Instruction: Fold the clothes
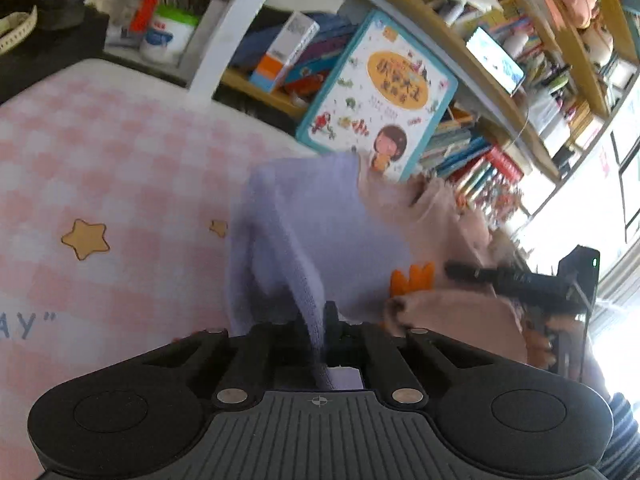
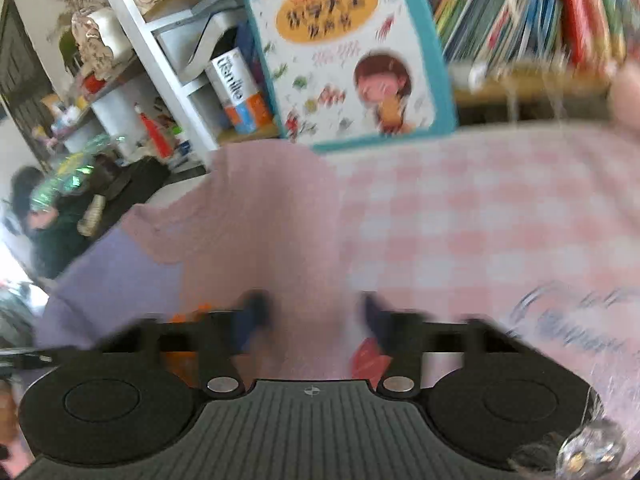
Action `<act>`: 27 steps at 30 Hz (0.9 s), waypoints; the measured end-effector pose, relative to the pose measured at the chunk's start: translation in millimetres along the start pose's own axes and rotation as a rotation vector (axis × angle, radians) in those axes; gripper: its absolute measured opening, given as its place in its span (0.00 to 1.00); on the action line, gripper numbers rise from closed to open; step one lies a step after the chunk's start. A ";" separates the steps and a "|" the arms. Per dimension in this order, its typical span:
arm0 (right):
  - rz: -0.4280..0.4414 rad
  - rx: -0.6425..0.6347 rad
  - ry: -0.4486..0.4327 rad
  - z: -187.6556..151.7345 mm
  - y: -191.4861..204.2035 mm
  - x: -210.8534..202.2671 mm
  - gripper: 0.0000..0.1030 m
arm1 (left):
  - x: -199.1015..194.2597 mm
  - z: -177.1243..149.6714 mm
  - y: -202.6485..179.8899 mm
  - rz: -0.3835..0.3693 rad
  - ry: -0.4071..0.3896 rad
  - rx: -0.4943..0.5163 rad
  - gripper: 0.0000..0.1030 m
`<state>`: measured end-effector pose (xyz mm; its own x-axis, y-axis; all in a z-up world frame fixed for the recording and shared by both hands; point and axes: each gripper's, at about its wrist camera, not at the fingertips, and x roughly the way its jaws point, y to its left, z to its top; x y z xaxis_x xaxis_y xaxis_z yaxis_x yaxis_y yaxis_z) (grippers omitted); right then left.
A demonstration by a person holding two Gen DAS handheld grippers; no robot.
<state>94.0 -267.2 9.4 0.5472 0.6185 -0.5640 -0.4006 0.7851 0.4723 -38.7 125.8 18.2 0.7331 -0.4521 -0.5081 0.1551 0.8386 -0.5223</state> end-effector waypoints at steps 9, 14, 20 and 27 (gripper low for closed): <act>-0.087 -0.297 -0.544 -29.3 90.4 -160.0 0.08 | -99.2 36.0 -65.0 0.105 -0.427 0.325 0.03; -0.250 -0.485 -0.833 -59.1 142.8 -226.4 0.08 | -144.3 41.3 -91.6 0.085 -0.661 0.394 0.03; -0.368 -0.613 -1.042 -78.2 174.1 -241.3 0.09 | -163.8 49.8 -106.9 0.067 -0.779 0.431 0.03; -0.344 -0.517 -0.789 -41.1 134.5 -163.4 0.32 | -92.3 86.8 -49.2 0.216 -0.567 0.338 0.05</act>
<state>-79.5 -261.4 137.2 0.9490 0.3036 0.0846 -0.2962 0.9509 -0.0898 -56.5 152.6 150.2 0.9894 -0.1127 -0.0919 0.0969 0.9823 -0.1605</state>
